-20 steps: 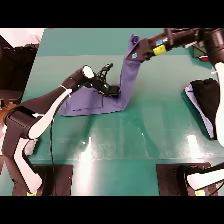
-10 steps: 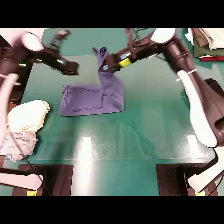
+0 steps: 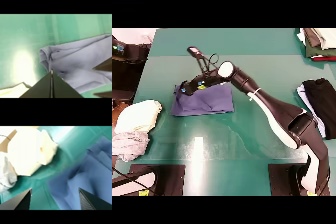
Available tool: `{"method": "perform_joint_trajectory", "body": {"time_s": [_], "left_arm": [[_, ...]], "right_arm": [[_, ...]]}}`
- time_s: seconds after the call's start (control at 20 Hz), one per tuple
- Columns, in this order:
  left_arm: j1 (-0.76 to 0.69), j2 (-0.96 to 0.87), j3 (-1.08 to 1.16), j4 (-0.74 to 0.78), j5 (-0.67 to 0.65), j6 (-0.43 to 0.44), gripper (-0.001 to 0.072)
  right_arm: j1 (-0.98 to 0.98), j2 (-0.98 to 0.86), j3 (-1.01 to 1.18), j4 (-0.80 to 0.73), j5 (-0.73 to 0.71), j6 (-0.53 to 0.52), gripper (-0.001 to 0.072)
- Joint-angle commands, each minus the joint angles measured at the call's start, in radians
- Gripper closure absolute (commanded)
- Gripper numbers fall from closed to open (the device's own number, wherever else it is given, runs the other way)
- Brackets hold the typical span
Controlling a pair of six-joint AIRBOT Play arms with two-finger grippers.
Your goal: Fold the shirts.
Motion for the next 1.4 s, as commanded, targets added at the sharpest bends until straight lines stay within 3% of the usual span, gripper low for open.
{"method": "perform_joint_trajectory", "body": {"time_s": [0.0,0.2,0.45,0.75,1.0,1.15,1.25,1.3,1.35], "left_arm": [[0.013,0.018,0.0,-0.001,-0.023,0.001,0.0686],[0.013,0.018,-0.009,-0.002,-0.039,0.001,0.0686],[0.013,0.018,-0.053,-0.01,-0.042,0.001,0.0686],[0.013,0.017,-0.09,-0.073,-0.006,0.002,0.0686],[0.013,0.017,-0.092,-0.089,0.012,0.002,0.0686],[0.013,0.017,-0.092,-0.089,0.011,0.002,0.0686],[0.013,0.017,-0.092,-0.089,0.011,0.002,0.0686],[0.013,0.017,-0.092,-0.089,0.01,0.002,0.0686],[0.013,0.017,-0.092,-0.089,0.007,0.003,0.0686]], "right_arm": [[0.002,0.035,-0.001,-0.083,0.073,-0.029,0.006],[-0.137,0.157,-0.152,-0.23,0.303,0.042,0.0084],[-0.381,0.268,-0.476,-0.207,0.295,0.113,0.0083],[-0.518,0.231,-0.671,0.032,0.179,0.109,0.0072],[-0.428,0.098,-0.66,0.306,0.171,-0.005,0.0073],[-0.344,0.032,-0.557,0.335,0.157,-0.012,0.0085],[-0.295,-0.005,-0.475,0.33,0.141,-0.012,0.0195],[-0.277,-0.018,-0.44,0.324,0.13,-0.013,0.0307],[-0.264,-0.023,-0.417,0.324,0.115,-0.014,0.0481]]}}
